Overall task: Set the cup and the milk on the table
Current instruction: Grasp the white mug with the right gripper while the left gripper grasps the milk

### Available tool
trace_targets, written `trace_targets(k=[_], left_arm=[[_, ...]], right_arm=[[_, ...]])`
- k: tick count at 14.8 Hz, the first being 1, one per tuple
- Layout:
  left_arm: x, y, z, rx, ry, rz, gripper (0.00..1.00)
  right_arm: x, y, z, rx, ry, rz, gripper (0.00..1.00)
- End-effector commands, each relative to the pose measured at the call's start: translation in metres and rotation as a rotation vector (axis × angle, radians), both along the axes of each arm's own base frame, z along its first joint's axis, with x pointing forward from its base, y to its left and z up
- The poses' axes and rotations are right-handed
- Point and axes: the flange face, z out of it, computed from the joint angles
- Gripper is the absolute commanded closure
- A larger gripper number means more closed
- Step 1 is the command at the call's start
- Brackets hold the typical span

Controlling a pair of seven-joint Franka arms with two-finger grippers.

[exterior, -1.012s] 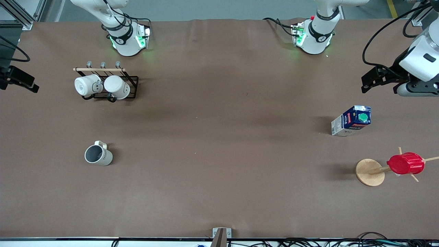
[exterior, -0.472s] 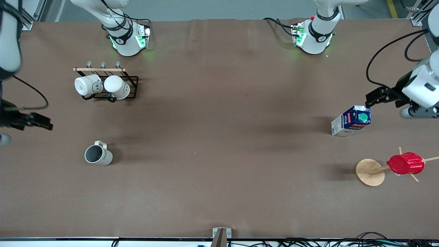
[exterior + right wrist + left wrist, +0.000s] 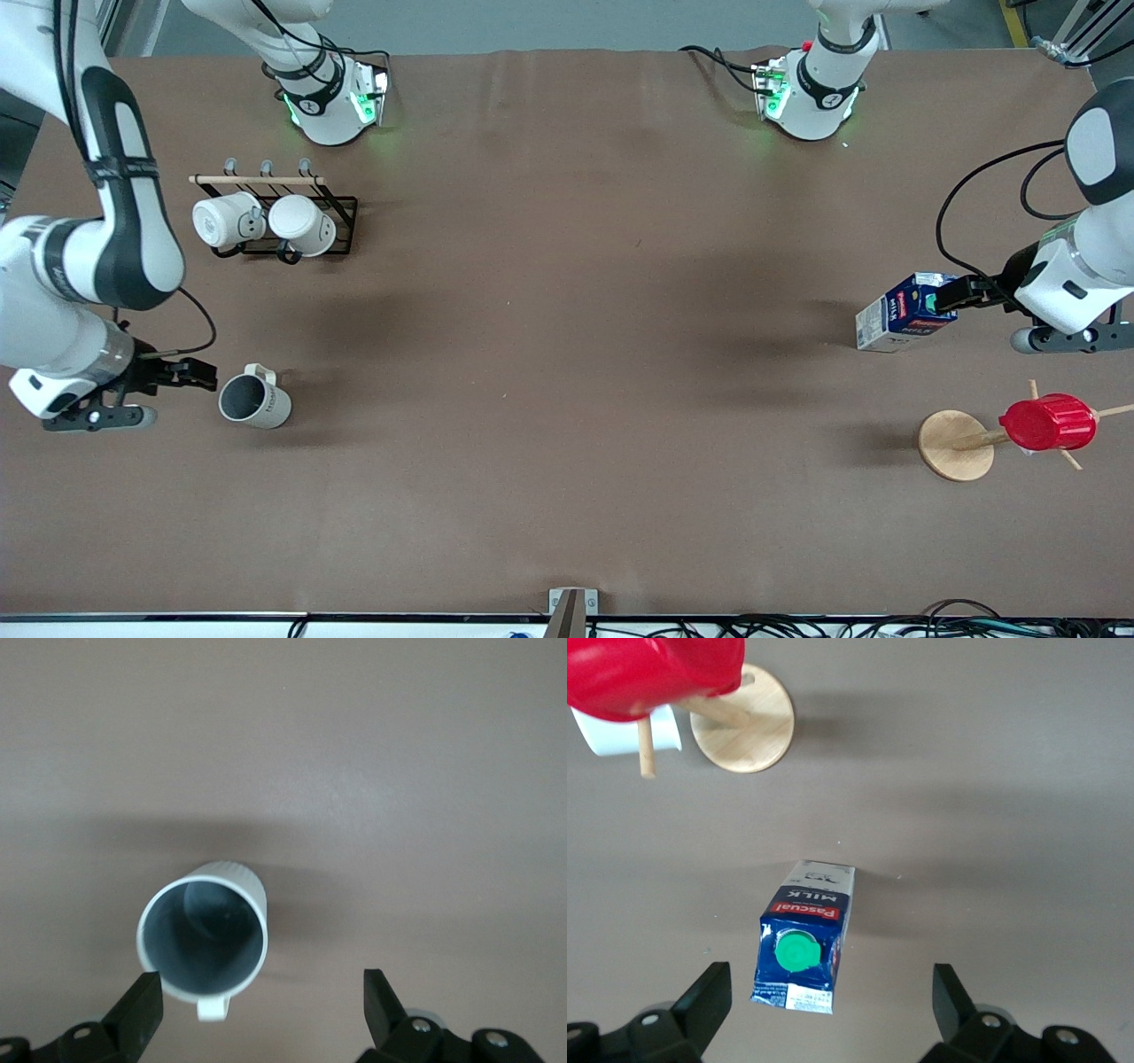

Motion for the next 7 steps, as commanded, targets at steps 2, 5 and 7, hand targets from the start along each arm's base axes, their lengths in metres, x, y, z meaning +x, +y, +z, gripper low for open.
trace_targets(k=[2,5,7], left_arm=[[-0.019,0.000,-0.036,0.019,0.014,-0.022,0.00],[-0.033,0.005,-0.069,0.065,0.049,-0.048,0.00],[-0.037,0.010,-0.081,0.083,0.053,-0.054,0.00]], right_arm=[[-0.011,0.003,-0.040,-0.007,-0.028,0.035,0.00],[-0.017,0.006,-0.066,-0.015,-0.052,0.046,0.03],[-0.019,0.006,-0.081,-0.015,-0.044,0.046,0.15]])
